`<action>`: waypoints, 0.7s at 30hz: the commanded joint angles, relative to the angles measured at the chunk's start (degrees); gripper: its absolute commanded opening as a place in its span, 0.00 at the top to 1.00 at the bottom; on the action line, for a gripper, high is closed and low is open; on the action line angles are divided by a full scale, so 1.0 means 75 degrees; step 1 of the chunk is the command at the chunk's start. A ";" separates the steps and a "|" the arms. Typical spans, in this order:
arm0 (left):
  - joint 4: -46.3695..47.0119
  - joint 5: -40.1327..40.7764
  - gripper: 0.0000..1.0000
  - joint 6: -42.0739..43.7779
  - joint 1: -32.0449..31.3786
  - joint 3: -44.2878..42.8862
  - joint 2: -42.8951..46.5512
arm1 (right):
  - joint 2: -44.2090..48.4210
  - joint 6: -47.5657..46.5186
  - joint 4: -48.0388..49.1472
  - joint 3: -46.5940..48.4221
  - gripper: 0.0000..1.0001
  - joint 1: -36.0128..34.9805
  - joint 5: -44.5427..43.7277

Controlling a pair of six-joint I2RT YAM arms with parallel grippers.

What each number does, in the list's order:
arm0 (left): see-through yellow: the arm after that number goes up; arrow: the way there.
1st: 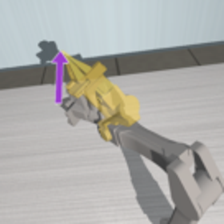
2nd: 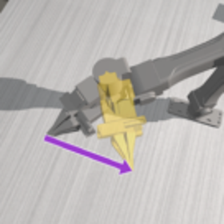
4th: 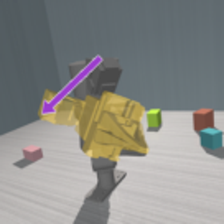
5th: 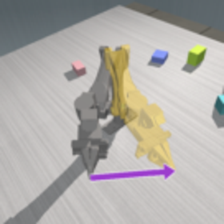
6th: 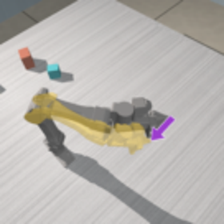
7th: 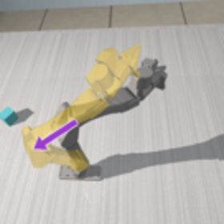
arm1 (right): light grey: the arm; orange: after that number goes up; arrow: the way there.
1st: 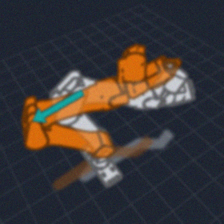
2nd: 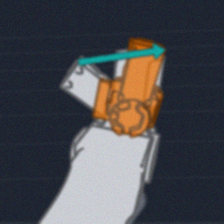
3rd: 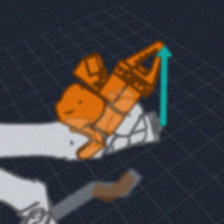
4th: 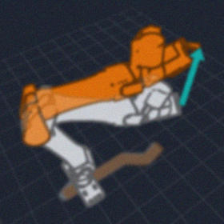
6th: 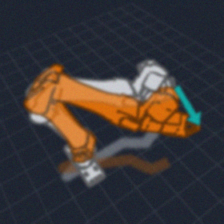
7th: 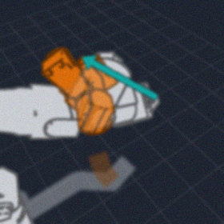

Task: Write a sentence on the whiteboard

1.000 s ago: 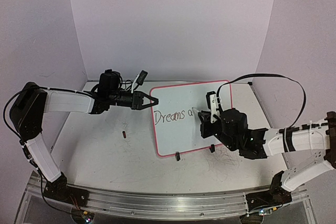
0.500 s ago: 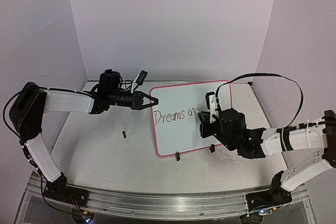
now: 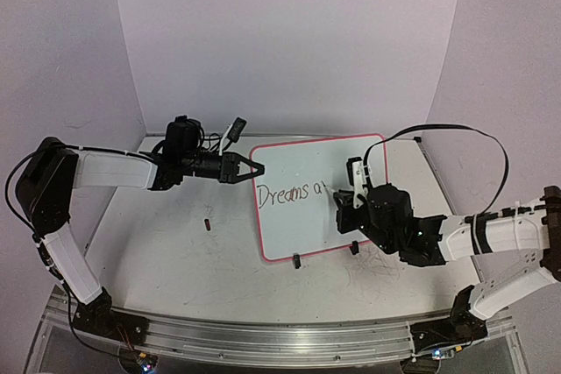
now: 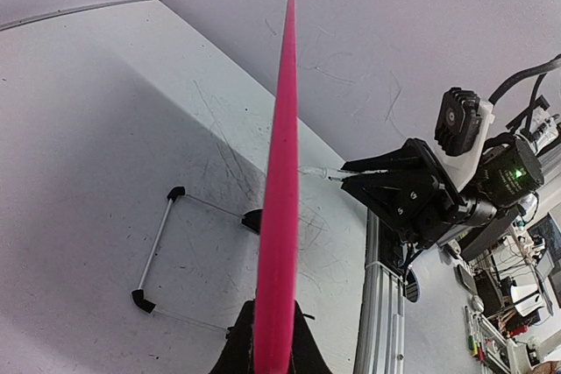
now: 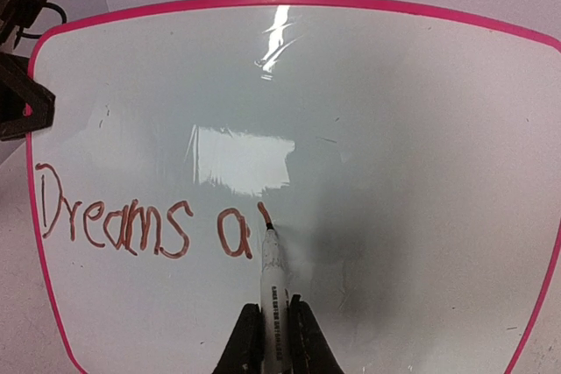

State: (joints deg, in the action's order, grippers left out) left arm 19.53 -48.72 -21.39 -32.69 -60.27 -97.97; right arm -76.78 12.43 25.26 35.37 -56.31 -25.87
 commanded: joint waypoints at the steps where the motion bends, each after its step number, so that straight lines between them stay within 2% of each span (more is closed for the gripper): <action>1: -0.0213 0.0341 1.00 0.0110 0.0010 -0.0041 0.0238 | 0.0167 0.0300 -0.0226 -0.0158 1.00 -0.0056 -0.0042; 11: -0.0213 0.0323 1.00 0.0107 0.0010 -0.0044 0.0235 | 0.0119 0.0561 -0.0262 -0.0259 1.00 -0.0231 -0.0049; 21: -0.0213 0.0330 1.00 0.0109 0.0010 -0.0038 0.0250 | -0.0082 0.0258 -0.0075 0.0049 1.00 -0.0229 -0.0396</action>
State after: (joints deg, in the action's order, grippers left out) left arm 19.55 -48.73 -21.37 -32.69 -60.27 -97.97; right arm -76.46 15.38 24.15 33.74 -57.91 -26.08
